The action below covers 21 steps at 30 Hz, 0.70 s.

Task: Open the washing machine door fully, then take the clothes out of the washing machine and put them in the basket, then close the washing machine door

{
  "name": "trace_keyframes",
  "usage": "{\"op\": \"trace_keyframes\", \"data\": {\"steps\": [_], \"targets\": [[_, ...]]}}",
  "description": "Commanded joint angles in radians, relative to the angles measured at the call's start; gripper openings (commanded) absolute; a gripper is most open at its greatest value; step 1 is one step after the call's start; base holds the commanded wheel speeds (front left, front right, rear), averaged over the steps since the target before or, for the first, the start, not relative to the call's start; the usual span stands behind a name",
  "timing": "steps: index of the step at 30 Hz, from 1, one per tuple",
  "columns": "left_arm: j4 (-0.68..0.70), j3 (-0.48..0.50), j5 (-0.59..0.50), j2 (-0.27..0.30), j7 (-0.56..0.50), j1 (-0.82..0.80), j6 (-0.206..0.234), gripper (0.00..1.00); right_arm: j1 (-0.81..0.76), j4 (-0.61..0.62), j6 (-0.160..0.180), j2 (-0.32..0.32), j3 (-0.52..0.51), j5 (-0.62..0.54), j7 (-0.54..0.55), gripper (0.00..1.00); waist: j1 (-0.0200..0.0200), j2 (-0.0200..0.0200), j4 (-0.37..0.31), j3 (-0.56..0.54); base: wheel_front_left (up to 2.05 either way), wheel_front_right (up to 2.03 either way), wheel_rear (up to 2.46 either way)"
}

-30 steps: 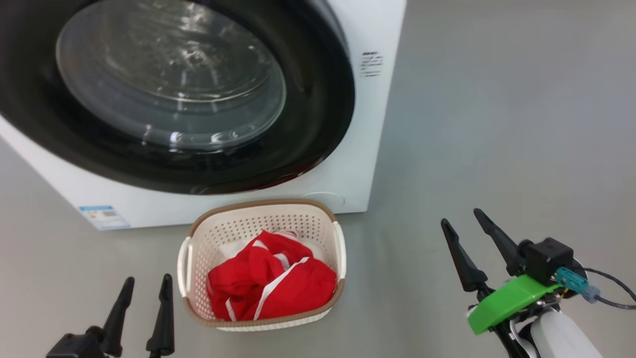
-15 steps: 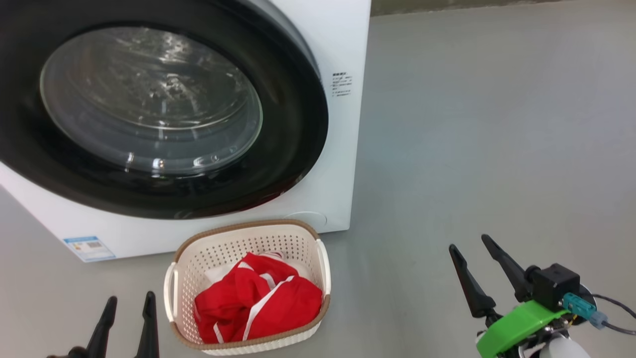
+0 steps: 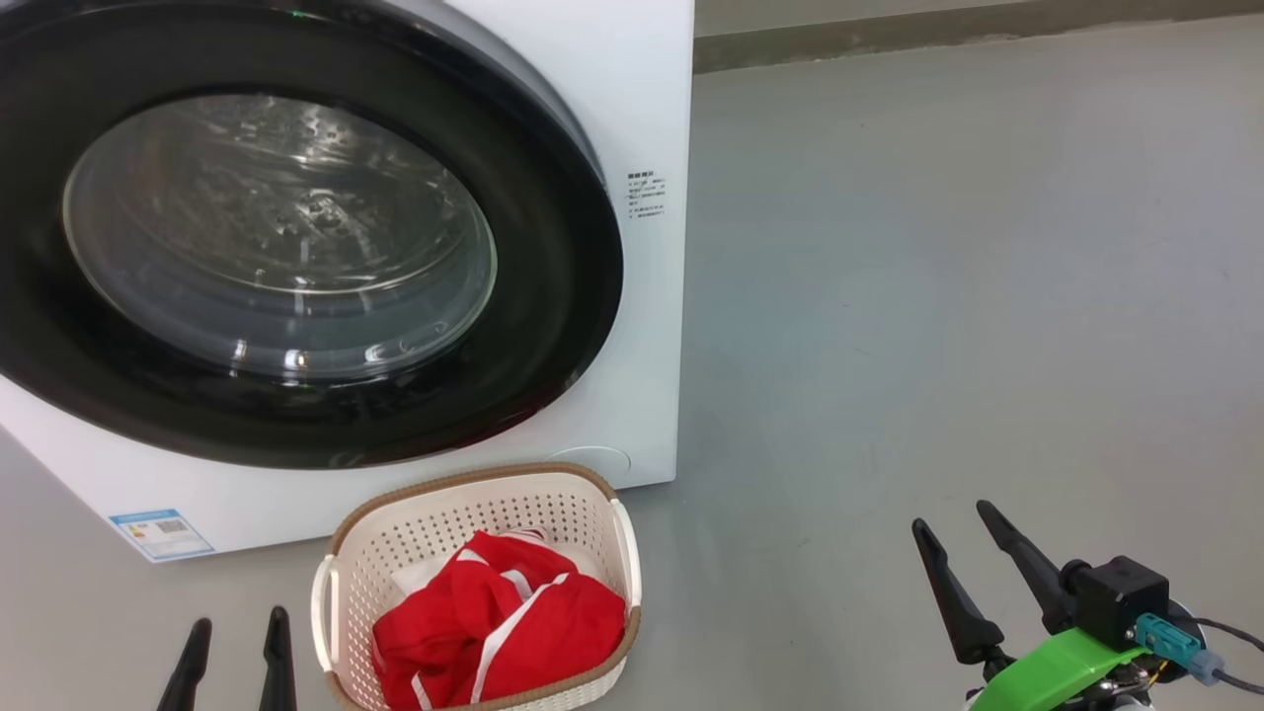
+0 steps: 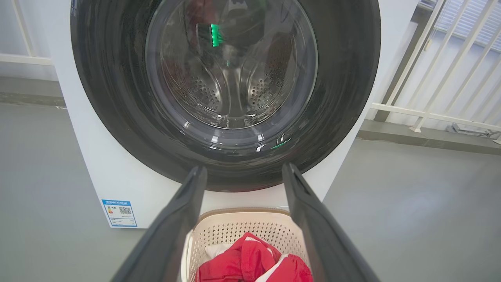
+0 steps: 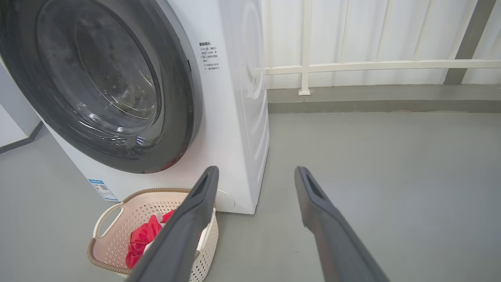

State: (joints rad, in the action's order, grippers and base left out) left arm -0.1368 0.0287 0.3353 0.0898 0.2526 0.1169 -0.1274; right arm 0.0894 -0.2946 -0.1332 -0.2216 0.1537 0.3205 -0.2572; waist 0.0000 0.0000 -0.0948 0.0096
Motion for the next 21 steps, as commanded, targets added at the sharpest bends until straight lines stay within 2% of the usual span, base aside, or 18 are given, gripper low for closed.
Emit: {"op": "trace_keyframes", "data": {"steps": [1, 21], "targets": [[0.026, 0.037, -0.011, 0.007, 0.009, -0.014, -0.003, 1.00, 0.000, 0.026, 0.002, -0.015, 0.021, 0.017, -0.005, 1.00, 0.0000, 0.0000, -0.002, -0.003, 0.00, 0.00, 0.00], [0.038, 0.040, -0.026, 0.004, 0.009, 0.014, -0.003, 1.00, -0.022, 0.029, 0.002, -0.018, 0.018, 0.017, -0.005, 1.00, 0.0000, 0.0000, 0.006, -0.019, 0.00, 0.00, 0.00]]}}
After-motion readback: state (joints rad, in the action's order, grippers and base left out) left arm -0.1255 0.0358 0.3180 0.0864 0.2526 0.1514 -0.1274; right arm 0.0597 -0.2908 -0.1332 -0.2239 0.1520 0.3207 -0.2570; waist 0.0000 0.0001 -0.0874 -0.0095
